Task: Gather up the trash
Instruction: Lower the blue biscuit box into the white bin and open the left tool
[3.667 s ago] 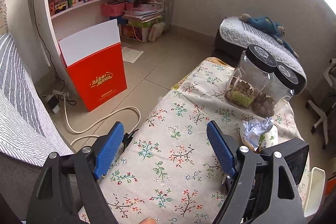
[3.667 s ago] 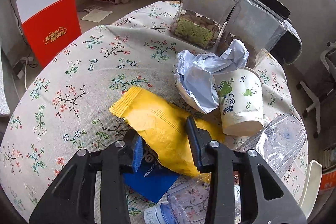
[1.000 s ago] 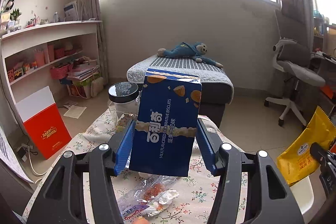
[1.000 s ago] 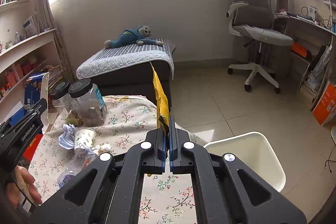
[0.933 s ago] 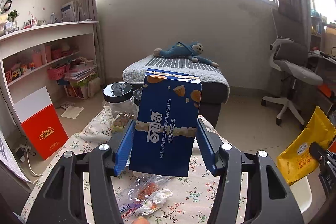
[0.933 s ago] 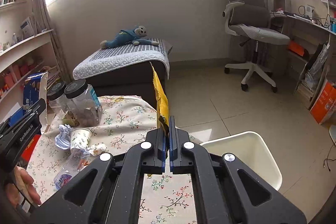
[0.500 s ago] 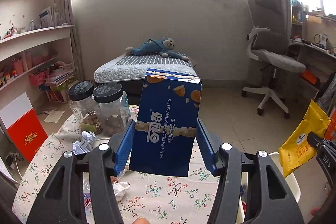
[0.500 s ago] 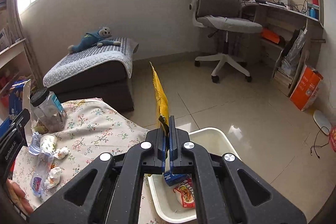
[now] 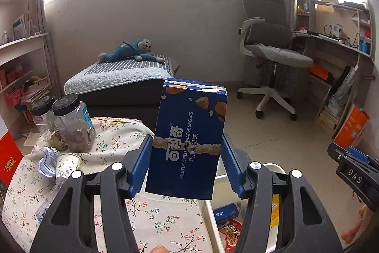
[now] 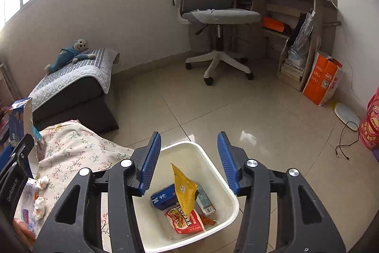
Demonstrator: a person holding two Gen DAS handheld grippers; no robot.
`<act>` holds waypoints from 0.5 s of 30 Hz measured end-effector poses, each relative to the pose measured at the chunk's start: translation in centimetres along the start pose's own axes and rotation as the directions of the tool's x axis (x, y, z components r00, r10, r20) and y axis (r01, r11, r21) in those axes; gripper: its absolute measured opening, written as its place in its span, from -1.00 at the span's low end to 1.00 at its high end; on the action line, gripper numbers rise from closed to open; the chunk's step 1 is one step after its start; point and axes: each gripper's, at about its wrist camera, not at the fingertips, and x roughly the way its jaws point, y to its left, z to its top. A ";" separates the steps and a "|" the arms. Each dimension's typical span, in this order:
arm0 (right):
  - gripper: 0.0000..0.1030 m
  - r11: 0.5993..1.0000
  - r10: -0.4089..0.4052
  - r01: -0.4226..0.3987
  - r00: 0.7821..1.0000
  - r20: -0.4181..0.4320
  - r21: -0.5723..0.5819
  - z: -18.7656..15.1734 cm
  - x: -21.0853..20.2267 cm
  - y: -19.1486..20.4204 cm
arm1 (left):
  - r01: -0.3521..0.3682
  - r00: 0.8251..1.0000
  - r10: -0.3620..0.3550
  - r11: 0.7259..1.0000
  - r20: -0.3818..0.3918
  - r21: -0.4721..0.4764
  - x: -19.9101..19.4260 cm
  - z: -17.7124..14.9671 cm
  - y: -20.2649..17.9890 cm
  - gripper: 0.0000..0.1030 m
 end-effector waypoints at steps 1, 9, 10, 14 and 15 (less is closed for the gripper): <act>0.01 1.000 -0.016 0.016 1.000 0.005 0.005 0.0 -0.1 -0.6 | 0.017 1.000 -0.017 1.000 -0.005 0.006 0.1 0.0 -0.7 0.10; 0.31 0.990 -0.135 0.133 0.990 0.037 0.044 0.0 -0.2 -4.4 | 0.120 0.991 -0.118 0.992 -0.056 0.037 1.7 0.0 -5.9 0.10; 0.38 0.988 -0.149 0.147 0.988 0.039 0.052 0.0 -0.2 -4.9 | 0.131 0.990 -0.129 0.991 -0.060 0.039 1.9 0.1 -6.4 0.10; 0.54 0.976 -0.205 0.200 0.978 0.050 0.083 0.0 -0.3 -6.4 | 0.167 0.984 -0.163 0.985 -0.078 0.045 2.5 0.5 -8.3 0.10; 0.61 0.972 -0.222 0.217 0.974 0.054 0.090 0.0 -0.4 -6.7 | 0.179 0.981 -0.175 0.983 -0.086 0.045 2.7 0.6 -8.6 0.11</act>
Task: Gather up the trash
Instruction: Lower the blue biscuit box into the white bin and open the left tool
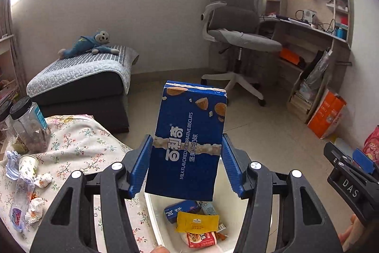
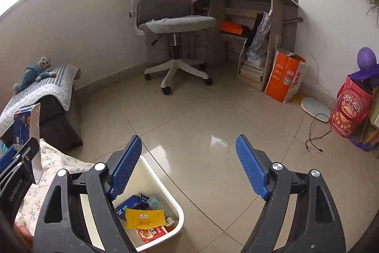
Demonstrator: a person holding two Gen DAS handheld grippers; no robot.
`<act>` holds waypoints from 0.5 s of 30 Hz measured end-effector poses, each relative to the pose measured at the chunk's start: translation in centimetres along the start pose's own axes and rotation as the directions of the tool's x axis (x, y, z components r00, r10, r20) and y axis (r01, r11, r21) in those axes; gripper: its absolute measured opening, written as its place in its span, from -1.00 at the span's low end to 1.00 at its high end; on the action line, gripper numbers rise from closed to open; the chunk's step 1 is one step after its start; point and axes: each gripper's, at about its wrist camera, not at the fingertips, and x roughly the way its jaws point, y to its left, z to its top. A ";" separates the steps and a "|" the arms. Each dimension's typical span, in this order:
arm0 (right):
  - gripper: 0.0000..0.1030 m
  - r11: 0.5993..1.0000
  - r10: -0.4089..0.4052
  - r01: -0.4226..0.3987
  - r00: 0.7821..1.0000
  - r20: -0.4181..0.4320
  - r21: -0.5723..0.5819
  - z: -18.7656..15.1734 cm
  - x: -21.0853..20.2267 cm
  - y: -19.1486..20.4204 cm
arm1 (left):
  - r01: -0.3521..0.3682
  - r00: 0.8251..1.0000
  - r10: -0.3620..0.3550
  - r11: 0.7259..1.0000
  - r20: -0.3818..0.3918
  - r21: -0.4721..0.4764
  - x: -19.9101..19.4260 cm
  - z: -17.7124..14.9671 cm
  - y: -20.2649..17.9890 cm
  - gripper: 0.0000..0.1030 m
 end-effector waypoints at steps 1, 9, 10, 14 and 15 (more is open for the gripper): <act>0.69 1.000 -0.018 0.018 1.000 0.008 0.008 0.0 0.0 -0.3 | 0.018 1.000 -0.018 1.000 -0.010 0.002 0.2 0.1 -0.4 0.11; 0.86 0.997 -0.073 0.071 0.997 0.038 0.039 -0.5 -0.9 -1.0 | 0.038 0.999 -0.039 0.997 0.016 0.060 -0.8 0.1 -1.8 0.54; 0.86 0.997 -0.071 0.069 0.997 0.040 0.036 -0.6 -1.1 -0.8 | 0.028 0.999 -0.029 0.998 0.020 0.064 -1.0 0.0 -1.6 0.54; 0.86 0.999 -0.045 0.045 0.997 0.057 0.004 -1.0 -2.0 0.7 | -0.022 0.999 0.021 0.999 0.038 0.049 -2.1 -0.4 0.3 0.54; 0.86 0.999 -0.038 0.038 0.997 0.063 -0.007 -1.1 -2.3 1.2 | -0.036 0.998 0.034 0.998 0.044 0.047 -2.4 -0.6 1.0 0.54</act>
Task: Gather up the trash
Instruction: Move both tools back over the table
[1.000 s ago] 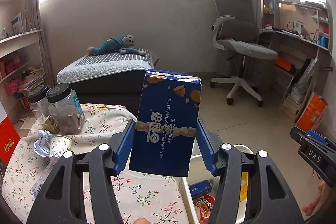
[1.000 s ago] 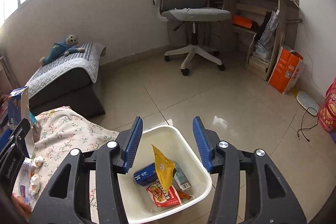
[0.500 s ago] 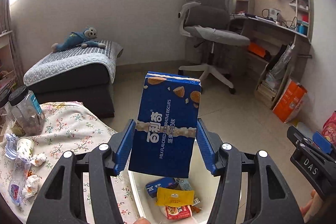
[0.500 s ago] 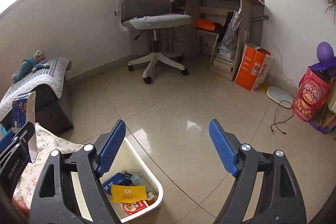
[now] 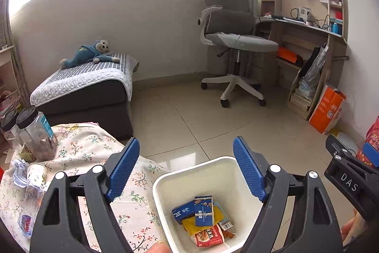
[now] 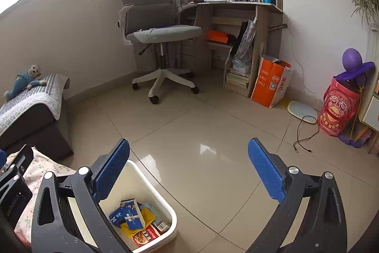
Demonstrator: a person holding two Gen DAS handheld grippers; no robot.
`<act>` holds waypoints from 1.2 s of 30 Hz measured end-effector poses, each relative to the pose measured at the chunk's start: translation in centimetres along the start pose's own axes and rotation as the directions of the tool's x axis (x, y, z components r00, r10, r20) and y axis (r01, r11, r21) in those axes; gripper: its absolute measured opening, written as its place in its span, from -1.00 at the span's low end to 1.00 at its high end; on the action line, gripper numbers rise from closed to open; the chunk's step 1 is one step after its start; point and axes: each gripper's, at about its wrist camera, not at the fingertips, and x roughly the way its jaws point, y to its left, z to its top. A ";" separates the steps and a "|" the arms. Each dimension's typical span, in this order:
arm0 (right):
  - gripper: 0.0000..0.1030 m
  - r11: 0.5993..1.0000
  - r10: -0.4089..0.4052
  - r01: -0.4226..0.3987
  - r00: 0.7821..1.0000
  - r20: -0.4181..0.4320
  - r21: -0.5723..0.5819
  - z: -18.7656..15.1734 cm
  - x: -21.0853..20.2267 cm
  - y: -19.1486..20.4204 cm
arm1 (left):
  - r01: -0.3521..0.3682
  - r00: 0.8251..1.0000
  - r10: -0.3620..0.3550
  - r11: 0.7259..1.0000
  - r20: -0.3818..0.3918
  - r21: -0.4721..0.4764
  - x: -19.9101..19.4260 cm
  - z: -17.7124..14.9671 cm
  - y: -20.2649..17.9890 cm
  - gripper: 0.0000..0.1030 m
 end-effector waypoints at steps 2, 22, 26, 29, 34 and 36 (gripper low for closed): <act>0.86 0.999 0.026 -0.026 1.000 0.009 -0.028 -0.2 -0.6 1.2 | -0.038 0.999 0.038 0.999 0.017 -0.003 -0.6 -0.4 1.4 0.54; 0.86 0.952 0.257 -0.257 0.966 -0.024 -0.163 -1.9 -5.6 13.1 | -0.243 0.970 0.244 0.963 -0.008 -0.112 -5.2 -2.0 14.3 0.61; 0.86 0.937 0.294 -0.295 0.955 -0.032 -0.188 -2.6 -6.9 15.7 | -0.283 0.959 0.282 0.950 -0.027 -0.133 -5.9 -2.1 17.1 0.61; 0.86 0.926 0.321 -0.323 0.946 -0.042 -0.195 -3.0 -7.7 17.5 | -0.310 0.951 0.307 0.939 -0.043 -0.148 -6.4 -2.4 19.3 0.61; 0.86 0.905 0.366 -0.371 0.928 -0.063 -0.207 -3.8 -8.9 20.4 | -0.360 0.933 0.353 0.918 -0.071 -0.165 -7.3 -3.4 22.7 0.61; 0.86 0.894 0.385 -0.393 0.920 -0.079 -0.216 -4.3 -9.4 21.7 | -0.382 0.924 0.373 0.908 -0.080 -0.171 -7.8 -3.9 24.2 0.61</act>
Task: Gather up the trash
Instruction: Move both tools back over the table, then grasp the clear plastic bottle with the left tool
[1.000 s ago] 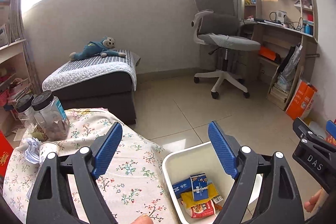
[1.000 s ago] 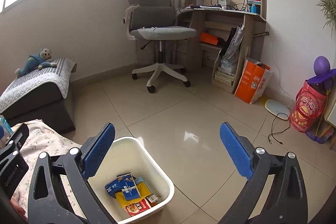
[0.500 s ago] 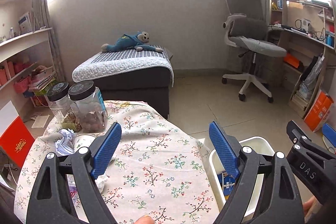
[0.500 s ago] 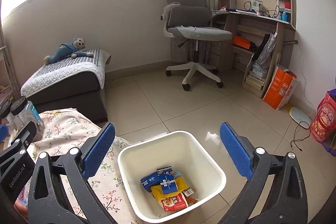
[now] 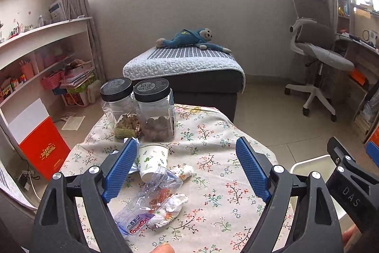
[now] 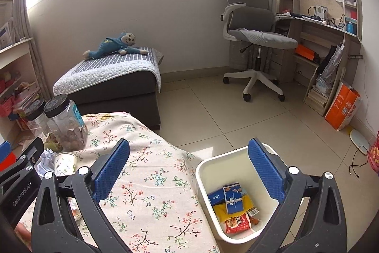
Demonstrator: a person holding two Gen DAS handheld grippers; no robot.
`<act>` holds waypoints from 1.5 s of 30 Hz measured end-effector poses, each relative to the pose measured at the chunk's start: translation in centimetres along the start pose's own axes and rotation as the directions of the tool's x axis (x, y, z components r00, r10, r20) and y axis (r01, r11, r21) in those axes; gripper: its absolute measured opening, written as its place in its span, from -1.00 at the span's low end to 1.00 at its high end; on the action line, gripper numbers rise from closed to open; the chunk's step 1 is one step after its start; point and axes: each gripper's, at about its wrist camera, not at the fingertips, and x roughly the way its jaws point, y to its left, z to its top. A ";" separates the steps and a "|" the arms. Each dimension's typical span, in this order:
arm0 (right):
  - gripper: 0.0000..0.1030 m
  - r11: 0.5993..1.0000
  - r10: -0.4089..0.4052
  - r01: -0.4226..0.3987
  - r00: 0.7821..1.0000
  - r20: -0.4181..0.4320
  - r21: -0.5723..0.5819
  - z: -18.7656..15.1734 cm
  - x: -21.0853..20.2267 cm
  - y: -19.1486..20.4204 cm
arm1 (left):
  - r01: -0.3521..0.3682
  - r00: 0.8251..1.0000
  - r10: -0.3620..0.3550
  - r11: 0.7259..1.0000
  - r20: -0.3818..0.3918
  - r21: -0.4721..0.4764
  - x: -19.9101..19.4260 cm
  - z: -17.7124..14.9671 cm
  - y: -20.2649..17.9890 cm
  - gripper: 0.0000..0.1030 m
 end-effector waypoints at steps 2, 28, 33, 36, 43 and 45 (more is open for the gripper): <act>0.86 1.000 0.027 -0.027 1.000 -0.011 -0.014 -0.3 0.0 1.5 | -0.026 1.000 0.026 1.000 -0.005 -0.004 0.2 -0.2 1.6 0.61; 0.86 0.988 0.156 -0.149 0.957 -0.246 0.045 -3.2 5.3 11.8 | 0.105 0.851 -0.026 0.987 -0.525 0.121 10.0 -7.5 12.2 0.61; 0.86 0.991 0.122 -0.102 0.959 -0.254 0.093 -2.7 6.3 9.6 | 0.227 0.807 -0.131 0.969 -0.576 0.098 12.6 -7.8 8.9 0.63; 0.86 0.991 0.112 -0.090 0.957 -0.268 0.094 -2.7 6.8 8.9 | 0.247 0.803 -0.131 0.961 -0.581 0.124 13.7 -7.8 7.3 0.63; 0.86 0.989 0.151 -0.141 0.922 -0.357 0.052 -4.3 8.1 10.6 | 0.275 0.752 -0.196 0.961 -0.629 0.030 14.5 -8.0 9.6 0.08; 0.86 0.985 0.166 -0.167 0.906 -0.389 0.031 -5.1 8.4 11.8 | 0.272 0.761 -0.200 0.962 -0.617 0.024 13.5 -7.6 10.9 -0.38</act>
